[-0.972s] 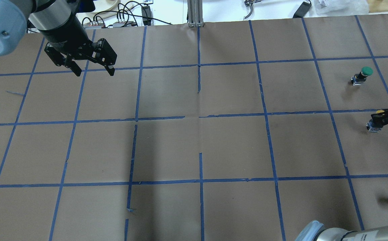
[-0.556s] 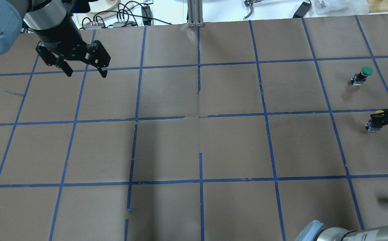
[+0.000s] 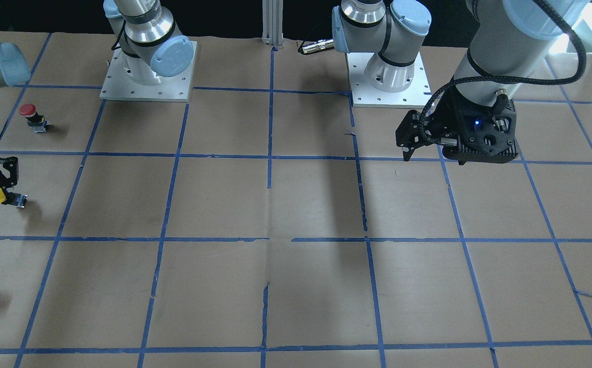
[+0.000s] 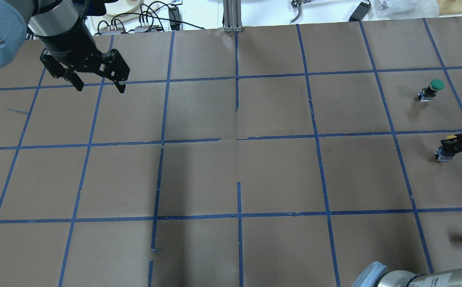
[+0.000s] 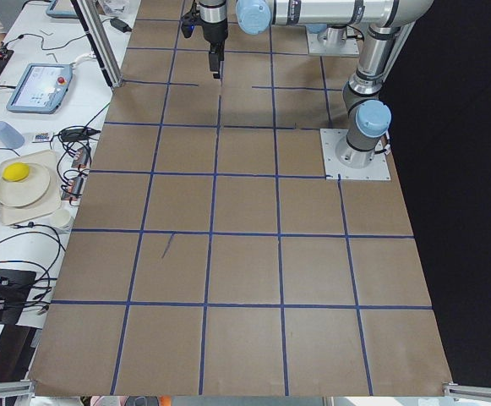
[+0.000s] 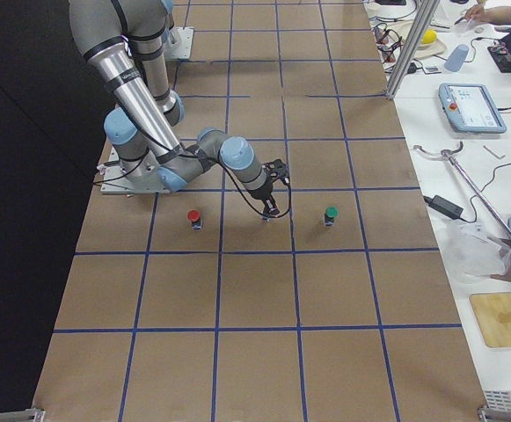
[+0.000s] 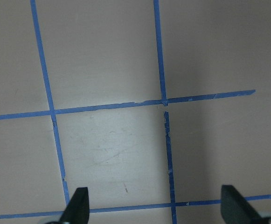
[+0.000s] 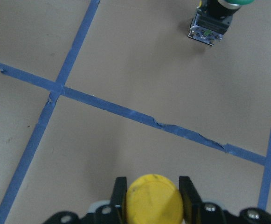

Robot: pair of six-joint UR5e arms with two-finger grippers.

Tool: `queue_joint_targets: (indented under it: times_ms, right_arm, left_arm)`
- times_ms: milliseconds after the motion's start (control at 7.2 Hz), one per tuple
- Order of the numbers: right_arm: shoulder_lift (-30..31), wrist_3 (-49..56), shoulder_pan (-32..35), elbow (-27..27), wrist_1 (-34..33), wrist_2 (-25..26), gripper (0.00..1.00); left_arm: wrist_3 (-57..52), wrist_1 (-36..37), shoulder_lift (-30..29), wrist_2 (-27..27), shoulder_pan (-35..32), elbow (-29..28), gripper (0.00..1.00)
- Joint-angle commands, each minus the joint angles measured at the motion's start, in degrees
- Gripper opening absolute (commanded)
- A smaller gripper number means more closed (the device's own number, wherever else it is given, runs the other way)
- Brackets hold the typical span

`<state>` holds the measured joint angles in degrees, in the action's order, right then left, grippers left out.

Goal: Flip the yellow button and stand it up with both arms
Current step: 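Lower the yellow button upright beside the green button with the right gripper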

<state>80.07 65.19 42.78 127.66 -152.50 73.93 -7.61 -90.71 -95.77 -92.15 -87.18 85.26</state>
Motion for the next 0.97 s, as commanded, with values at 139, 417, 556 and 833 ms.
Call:
queue_joint_targets:
  times_ms: [139, 417, 556, 833]
  right_arm:
    - [0.0, 0.46, -0.94, 0.04, 0.27, 0.16, 0.29]
    - [0.0, 0.11, -0.95, 0.04, 0.62, 0.16, 0.53]
    - [0.0, -0.07, -0.95, 0.04, 0.8, 0.16, 0.75]
    - [0.09, -0.33, -0.95, 0.04, 1.23, 0.6, 0.93]
  left_arm:
    - [0.32, 0.27, 0.06, -0.22, -0.01, -0.01, 1.0]
    - [0.4, 0.36, 0.06, -0.22, -0.01, -0.27, 1.0]
    - [0.32, 0.27, 0.15, -0.31, -0.01, -0.27, 1.0]
    - [0.23, 0.36, 0.15, -0.22, -0.01, -0.18, 1.0]
